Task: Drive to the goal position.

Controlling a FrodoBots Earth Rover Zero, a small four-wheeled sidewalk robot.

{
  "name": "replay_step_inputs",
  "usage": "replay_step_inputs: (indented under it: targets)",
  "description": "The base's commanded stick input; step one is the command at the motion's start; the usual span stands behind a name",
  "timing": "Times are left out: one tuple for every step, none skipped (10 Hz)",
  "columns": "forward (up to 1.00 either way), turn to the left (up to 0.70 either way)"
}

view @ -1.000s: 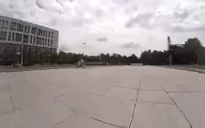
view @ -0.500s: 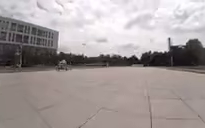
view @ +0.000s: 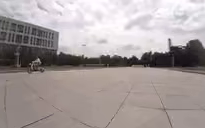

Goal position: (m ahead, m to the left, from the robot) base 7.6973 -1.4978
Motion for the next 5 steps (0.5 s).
replay_step_inputs:
  targets:
    - [1.00,-0.40]
    - [1.00,-0.39]
    - [1.00,-0.28]
    - [1.00,-0.08]
    - [1.00,0.00]
